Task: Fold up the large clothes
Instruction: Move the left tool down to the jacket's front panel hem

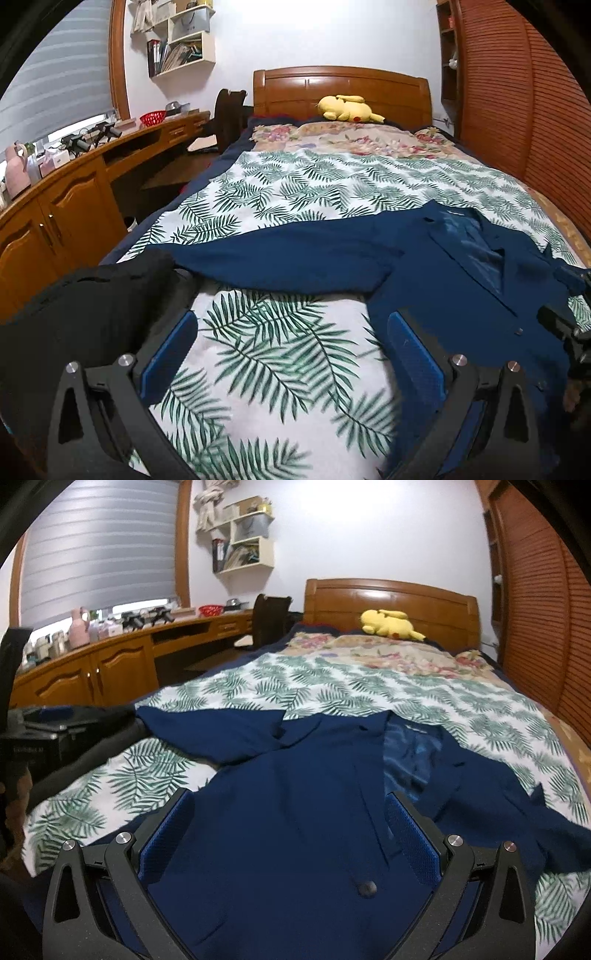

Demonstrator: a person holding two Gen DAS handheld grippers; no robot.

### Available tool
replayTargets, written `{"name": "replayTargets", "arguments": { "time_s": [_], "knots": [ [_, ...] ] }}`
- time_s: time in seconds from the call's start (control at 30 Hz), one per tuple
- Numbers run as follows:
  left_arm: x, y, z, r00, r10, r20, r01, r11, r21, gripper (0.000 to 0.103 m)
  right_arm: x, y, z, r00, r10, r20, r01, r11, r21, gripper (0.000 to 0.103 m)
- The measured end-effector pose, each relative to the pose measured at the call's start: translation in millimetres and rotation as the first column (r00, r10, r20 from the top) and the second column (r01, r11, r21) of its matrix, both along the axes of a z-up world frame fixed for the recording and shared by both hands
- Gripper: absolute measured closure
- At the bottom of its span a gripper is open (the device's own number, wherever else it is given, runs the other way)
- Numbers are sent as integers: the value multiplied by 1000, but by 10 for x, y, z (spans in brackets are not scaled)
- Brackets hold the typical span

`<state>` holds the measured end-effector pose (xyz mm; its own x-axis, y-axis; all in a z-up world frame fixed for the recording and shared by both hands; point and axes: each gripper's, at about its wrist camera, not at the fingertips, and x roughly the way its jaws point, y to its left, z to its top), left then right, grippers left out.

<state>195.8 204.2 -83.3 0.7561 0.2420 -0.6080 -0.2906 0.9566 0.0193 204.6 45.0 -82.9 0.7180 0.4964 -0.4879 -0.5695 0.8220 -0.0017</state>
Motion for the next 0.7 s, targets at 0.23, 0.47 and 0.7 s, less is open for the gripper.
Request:
{"name": "replayTargets", "arguments": {
  "time_s": [0.23, 0.47, 0.7],
  "knots": [
    [400, 312, -198, 999, 21, -39, -23, 999, -42, 0, 227, 172, -384, 999, 37, -24, -39, 996, -77, 0],
    [811, 603, -311, 998, 34, -44, -38, 995, -96, 0, 320, 158, -602, 993, 67, -99, -73, 996, -57, 0],
    [1077, 950, -468, 994, 72, -77, -82, 987, -139, 5, 354, 125, -652, 991, 56, -120, -62, 997, -41, 0]
  ]
}}
